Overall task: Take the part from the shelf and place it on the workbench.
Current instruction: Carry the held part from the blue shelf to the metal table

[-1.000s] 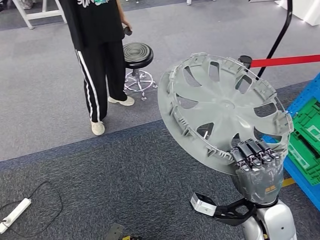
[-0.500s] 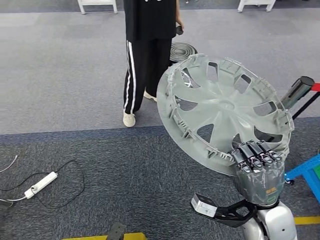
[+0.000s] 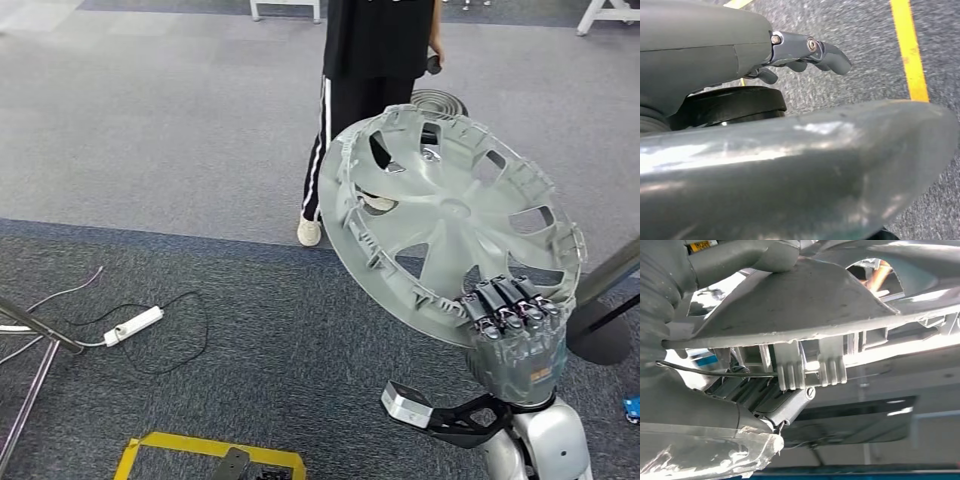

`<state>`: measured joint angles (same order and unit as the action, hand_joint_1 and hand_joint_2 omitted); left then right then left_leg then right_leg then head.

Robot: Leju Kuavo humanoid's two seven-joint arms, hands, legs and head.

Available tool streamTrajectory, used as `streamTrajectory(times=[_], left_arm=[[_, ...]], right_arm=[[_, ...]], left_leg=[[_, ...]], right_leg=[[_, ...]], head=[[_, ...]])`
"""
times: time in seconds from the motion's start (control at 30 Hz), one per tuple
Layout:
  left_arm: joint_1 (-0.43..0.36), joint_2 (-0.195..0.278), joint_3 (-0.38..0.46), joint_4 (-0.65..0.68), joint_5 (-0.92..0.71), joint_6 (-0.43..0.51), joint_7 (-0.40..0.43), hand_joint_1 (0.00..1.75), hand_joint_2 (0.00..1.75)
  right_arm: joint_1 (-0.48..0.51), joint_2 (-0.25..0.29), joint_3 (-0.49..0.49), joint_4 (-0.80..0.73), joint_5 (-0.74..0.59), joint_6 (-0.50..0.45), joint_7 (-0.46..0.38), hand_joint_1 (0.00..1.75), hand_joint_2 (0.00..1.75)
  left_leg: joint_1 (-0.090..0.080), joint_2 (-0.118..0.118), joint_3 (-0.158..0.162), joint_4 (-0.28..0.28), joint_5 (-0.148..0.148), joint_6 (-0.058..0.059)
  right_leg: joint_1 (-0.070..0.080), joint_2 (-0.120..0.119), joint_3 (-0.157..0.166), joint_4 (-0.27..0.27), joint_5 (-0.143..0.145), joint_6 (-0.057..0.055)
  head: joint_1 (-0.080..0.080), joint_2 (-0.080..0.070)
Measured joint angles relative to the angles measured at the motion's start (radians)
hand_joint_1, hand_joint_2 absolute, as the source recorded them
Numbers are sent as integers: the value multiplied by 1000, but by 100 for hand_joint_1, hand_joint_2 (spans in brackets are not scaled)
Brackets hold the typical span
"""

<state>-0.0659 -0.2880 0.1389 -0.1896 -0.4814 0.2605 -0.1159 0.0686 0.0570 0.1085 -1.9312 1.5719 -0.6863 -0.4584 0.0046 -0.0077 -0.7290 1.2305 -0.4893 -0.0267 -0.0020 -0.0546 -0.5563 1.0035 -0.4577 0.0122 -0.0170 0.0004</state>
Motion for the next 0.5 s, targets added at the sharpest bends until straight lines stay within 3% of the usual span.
streamTrajectory(times=[0.1,0.13,0.17,0.2,0.23,0.3,0.37,0.43,0.47,0.5], left_arm=[[-1,0,0,0,0,0,0,0,0],[-1,0,0,0,0,0,0,0,0],[-1,0,0,0,0,0,0,0,0],[0,0,0,0,0,0,0,0,0],[1,-1,0,0,0,0,0,0,0],[-1,-1,0,0,0,0,0,0,0],[-2,-2,0,0,0,0,0,0,0],[-2,-2,0,0,1,0,1,0,0],[-2,-2,0,0,2,-1,1,0,0],[-2,-2,1,0,4,-1,2,0,0]], right_arm=[[-6,3,0,7,0,0,-1,175,175],[-9,4,0,8,0,0,-1,175,175],[-11,5,0,10,0,0,-2,175,175],[-14,6,0,11,0,0,-2,175,175],[-16,6,0,12,0,0,-2,175,175],[-18,6,0,13,0,0,-1,175,175],[-17,7,0,14,-1,0,-1,175,175],[-16,7,0,15,-1,0,-1,175,175],[-16,7,0,16,-1,0,-1,175,175],[-15,7,0,16,-1,0,-1,175,175]], left_leg=[[-8,67,106,-187,67,10],[-12,81,120,-215,71,17],[-15,78,120,-222,69,24],[-14,63,118,-223,71,31],[-12,51,117,-223,72,37],[-6,26,117,-225,76,49],[-3,3,116,-225,78,56],[-3,-25,116,-225,79,57],[-3,-41,116,-225,79,57],[-2,-56,116,-225,80,56]], right_leg=[[7,-36,2,7,-8,11],[10,-46,3,9,-11,15],[12,-57,4,9,-13,19],[11,-67,7,8,-14,22],[10,-62,7,11,-19,29],[4,-13,-12,59,-53,40],[0,40,-69,184,-116,47],[-1,50,-127,299,-155,49],[-1,51,-134,305,-145,48],[-3,53,-124,277,-119,48]], head=[[1,0],[2,0],[3,0],[4,0],[4,0],[7,0],[10,0],[11,0],[11,0],[10,0]])
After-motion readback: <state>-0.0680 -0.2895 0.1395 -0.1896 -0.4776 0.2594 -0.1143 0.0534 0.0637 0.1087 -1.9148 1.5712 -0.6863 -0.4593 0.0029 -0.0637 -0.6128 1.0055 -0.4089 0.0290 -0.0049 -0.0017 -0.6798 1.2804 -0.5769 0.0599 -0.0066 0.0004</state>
